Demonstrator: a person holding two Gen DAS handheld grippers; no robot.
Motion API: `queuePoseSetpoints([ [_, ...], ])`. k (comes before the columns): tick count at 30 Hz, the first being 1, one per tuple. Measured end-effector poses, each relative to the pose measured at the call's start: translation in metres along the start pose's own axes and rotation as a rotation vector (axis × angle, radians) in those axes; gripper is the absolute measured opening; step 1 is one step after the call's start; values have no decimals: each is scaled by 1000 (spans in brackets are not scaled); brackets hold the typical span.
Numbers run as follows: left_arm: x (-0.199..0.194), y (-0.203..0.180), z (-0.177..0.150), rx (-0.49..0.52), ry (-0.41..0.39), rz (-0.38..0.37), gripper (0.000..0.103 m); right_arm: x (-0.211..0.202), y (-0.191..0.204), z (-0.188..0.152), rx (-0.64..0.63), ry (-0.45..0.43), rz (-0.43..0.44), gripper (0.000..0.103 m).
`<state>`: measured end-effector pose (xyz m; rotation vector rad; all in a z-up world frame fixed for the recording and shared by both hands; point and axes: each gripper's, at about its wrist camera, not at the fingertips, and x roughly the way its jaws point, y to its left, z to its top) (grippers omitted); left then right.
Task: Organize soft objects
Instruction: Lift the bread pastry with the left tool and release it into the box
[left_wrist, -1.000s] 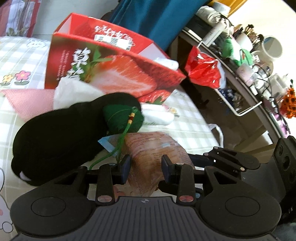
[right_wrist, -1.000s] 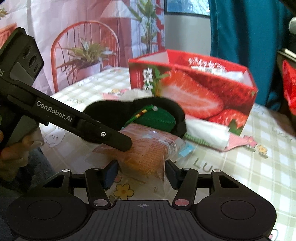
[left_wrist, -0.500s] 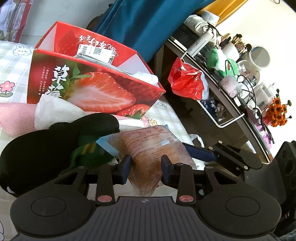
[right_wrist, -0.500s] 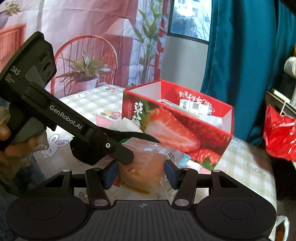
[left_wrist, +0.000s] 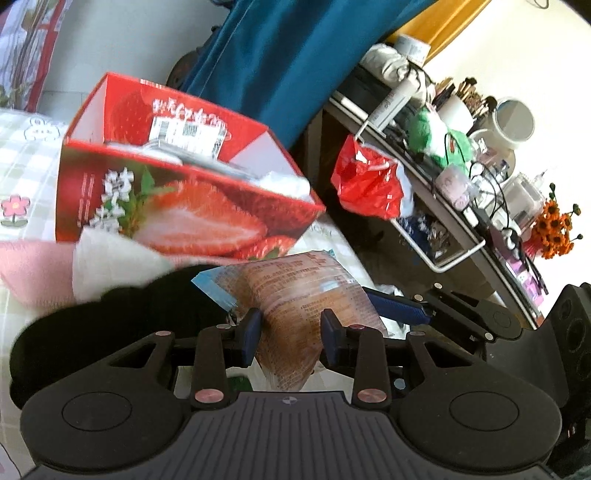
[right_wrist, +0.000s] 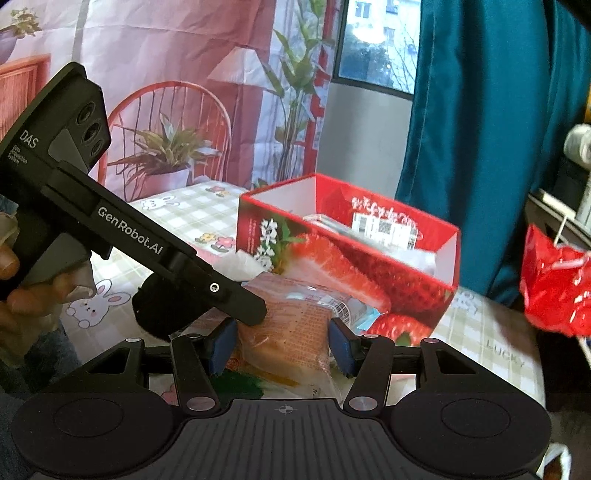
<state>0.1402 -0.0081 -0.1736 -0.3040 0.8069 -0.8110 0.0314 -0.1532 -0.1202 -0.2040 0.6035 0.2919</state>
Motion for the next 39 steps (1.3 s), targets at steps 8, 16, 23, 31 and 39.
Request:
queuePoseSetpoints([
  [8, -8, -5, 43, 50, -86, 26, 36, 8, -14, 34, -56, -61, -8, 50],
  [16, 4, 5, 107, 128, -180, 132, 36, 57, -45, 82, -129, -129, -37, 50],
  [23, 35, 37, 140, 154, -138, 241, 36, 128, -70, 105, -83, -108, -22, 50],
  [31, 48, 70, 140, 140, -103, 327, 36, 193, -71, 99, 24, 14, 14, 47],
  [39, 35, 74, 144, 122, -144, 366, 36, 223, -77, 118, 109, 84, 25, 46],
])
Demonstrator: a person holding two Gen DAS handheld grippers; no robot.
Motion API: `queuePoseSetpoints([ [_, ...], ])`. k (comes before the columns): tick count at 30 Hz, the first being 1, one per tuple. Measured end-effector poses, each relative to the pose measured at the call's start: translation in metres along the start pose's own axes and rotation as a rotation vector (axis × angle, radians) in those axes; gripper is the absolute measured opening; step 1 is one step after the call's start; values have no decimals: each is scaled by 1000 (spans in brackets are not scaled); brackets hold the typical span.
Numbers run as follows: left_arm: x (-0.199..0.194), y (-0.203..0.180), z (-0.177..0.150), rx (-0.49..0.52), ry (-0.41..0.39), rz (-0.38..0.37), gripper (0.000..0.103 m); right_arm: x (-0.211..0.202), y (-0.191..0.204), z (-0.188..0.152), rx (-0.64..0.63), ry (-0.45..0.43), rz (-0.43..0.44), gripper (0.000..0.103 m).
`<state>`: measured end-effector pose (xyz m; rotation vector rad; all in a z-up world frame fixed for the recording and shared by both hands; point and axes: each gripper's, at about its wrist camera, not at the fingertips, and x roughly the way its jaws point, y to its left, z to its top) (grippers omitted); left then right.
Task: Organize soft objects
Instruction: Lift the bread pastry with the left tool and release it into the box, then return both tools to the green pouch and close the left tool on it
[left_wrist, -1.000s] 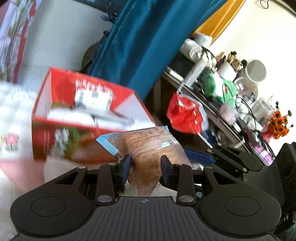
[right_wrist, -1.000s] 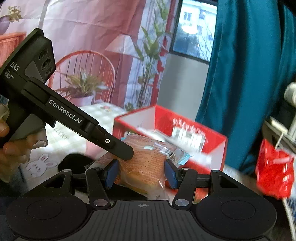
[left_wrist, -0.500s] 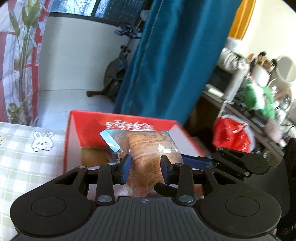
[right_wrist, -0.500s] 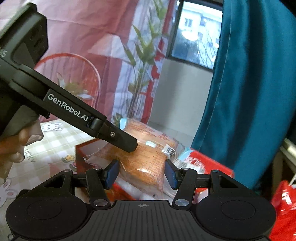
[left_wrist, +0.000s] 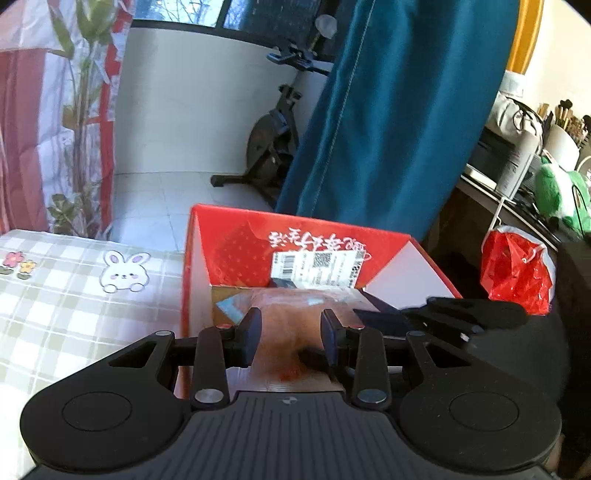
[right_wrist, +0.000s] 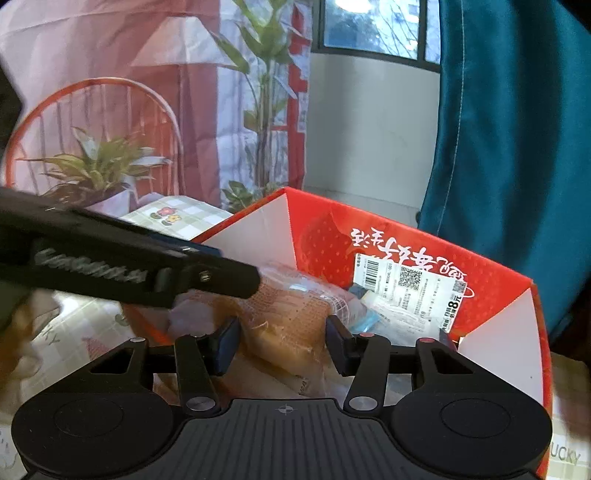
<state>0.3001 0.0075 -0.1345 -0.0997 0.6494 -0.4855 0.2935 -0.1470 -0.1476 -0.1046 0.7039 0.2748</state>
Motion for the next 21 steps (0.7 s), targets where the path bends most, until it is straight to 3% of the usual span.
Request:
queuePoseSetpoints([
  [4, -12, -7, 3, 22, -21, 19, 36, 16, 0, 13, 22, 17, -80, 47],
  [9, -22, -9, -1, 36, -25, 32, 36, 22, 2, 12, -17, 22, -238, 56],
  [13, -28, -14, -10, 46, -19, 36, 36, -7, 4, 1, -34, -55, -214, 59],
  [21, -54, -32, -35, 52, -3, 32, 36, -71, 16, -29, 5, -132, -117, 55],
])
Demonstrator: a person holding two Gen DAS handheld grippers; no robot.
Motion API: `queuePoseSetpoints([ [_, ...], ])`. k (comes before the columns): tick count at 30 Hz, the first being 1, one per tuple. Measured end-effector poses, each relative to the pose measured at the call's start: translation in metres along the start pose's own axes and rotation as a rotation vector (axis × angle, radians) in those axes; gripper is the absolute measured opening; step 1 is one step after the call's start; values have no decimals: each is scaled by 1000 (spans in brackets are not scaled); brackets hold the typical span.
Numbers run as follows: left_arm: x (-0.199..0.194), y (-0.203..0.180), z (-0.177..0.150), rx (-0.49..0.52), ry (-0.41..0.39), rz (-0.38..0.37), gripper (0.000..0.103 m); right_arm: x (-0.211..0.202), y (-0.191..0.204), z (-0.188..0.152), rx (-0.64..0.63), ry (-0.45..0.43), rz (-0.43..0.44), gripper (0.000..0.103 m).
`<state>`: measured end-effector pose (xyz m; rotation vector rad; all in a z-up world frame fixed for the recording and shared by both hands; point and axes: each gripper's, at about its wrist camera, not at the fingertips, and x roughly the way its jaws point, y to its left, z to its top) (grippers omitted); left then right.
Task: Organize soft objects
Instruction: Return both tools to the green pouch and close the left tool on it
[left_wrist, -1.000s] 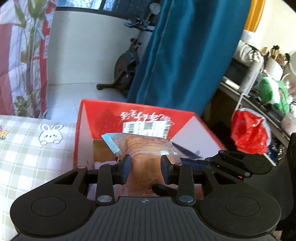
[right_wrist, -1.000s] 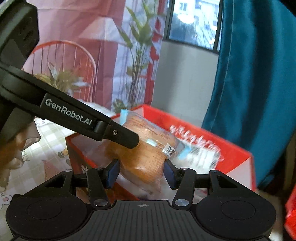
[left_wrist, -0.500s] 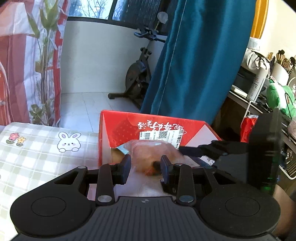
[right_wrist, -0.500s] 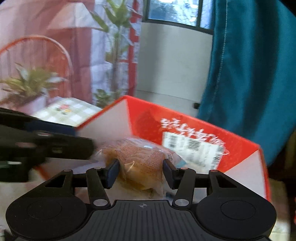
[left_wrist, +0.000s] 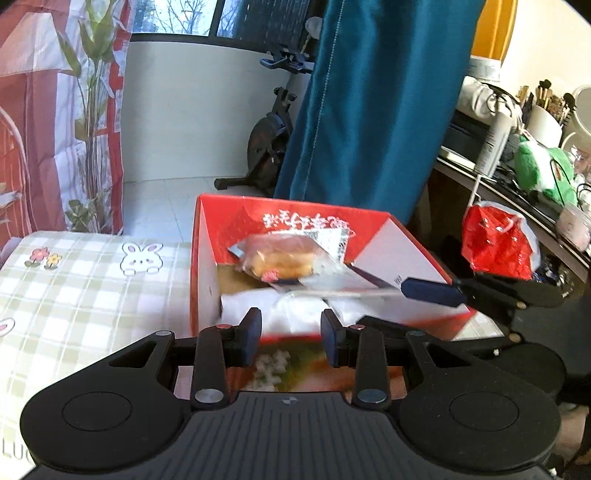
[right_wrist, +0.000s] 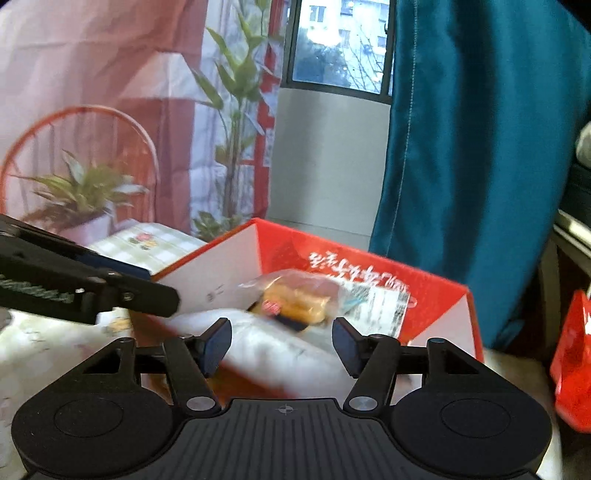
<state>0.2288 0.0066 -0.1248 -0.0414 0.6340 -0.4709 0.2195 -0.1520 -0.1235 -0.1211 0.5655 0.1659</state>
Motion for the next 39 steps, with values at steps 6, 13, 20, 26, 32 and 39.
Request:
queuePoseSetpoints([
  [6, -30, -11, -30, -13, -6, -3, 36, -43, 8, -32, 67, -20, 52, 54],
  [13, -47, -26, -78, -11, 62, -28, 36, -83, 24, -85, 76, 41, 86, 54],
  [20, -44, -38, -116, -7, 141, -66, 36, -106, 34, -126, 34, 156, 140, 54],
  [26, -35, -41, -128, -9, 182, -99, 36, -114, 43, -145, 32, 188, 165, 57],
  [32, -25, -42, -135, -31, 217, -136, 36, -99, 47, -150, 20, 242, 212, 61],
  [39, -10, -44, -145, -49, 260, -163, 36, -78, 62, -155, -50, 284, 265, 57],
])
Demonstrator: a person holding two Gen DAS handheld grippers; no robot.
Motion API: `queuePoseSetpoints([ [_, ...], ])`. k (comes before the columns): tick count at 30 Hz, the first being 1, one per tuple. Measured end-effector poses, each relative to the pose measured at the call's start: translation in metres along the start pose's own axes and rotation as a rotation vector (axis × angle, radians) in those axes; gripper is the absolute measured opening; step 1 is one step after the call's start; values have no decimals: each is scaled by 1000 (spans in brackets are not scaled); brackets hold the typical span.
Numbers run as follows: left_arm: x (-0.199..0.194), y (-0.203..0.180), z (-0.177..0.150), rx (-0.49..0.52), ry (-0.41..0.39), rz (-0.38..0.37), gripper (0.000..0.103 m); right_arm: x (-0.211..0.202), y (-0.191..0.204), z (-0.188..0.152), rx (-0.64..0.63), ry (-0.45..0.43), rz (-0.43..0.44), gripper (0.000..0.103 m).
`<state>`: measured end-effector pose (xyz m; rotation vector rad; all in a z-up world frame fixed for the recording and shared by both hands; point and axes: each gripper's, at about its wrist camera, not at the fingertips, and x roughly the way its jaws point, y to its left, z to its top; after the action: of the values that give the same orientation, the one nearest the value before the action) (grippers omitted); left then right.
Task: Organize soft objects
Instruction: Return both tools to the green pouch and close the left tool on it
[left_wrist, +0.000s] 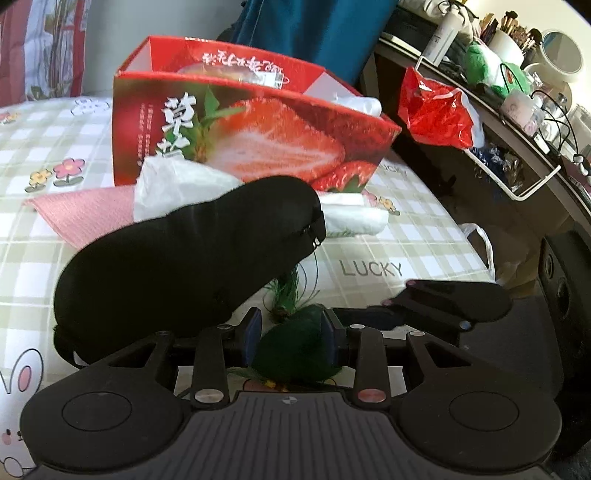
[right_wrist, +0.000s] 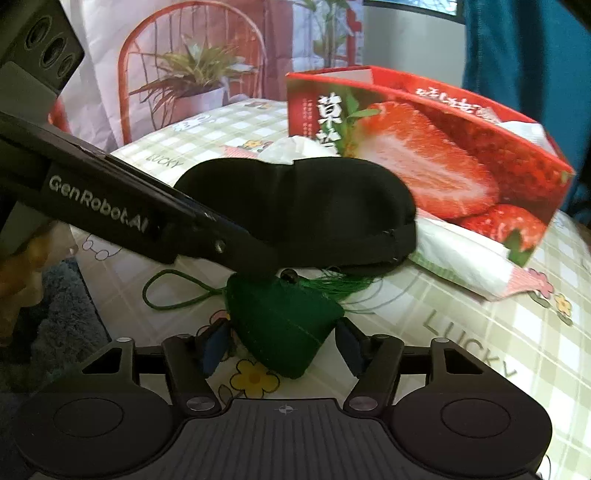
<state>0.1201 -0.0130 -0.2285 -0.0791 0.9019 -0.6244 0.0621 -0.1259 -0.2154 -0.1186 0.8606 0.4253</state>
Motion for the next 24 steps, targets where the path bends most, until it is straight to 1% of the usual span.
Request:
queuePoseSetpoints([
  [4, 5, 5, -3, -20, 6, -6, 36, 7, 3, 6, -34, -5, 29, 57],
  [7, 5, 13, -4, -51, 2, -24, 36, 12, 4, 8, -50, -13, 25, 57],
  [10, 8, 19, -5, -84, 9, -44, 38, 13, 0, 4, -20, -29, 33, 57],
  [11, 9, 20, -5, -90, 11, -47, 41, 13, -1, 3, -6, -33, 31, 57],
  [14, 12, 19, -5, -85, 24, -64, 44, 11, 0, -3, 9, -50, 20, 56],
  [18, 12, 16, -6, -69, 24, -69, 44, 9, -5, -7, 42, -54, 18, 56],
  [24, 14, 20, -7, -91, 31, -86, 45, 9, -6, -9, 49, -58, 20, 56],
])
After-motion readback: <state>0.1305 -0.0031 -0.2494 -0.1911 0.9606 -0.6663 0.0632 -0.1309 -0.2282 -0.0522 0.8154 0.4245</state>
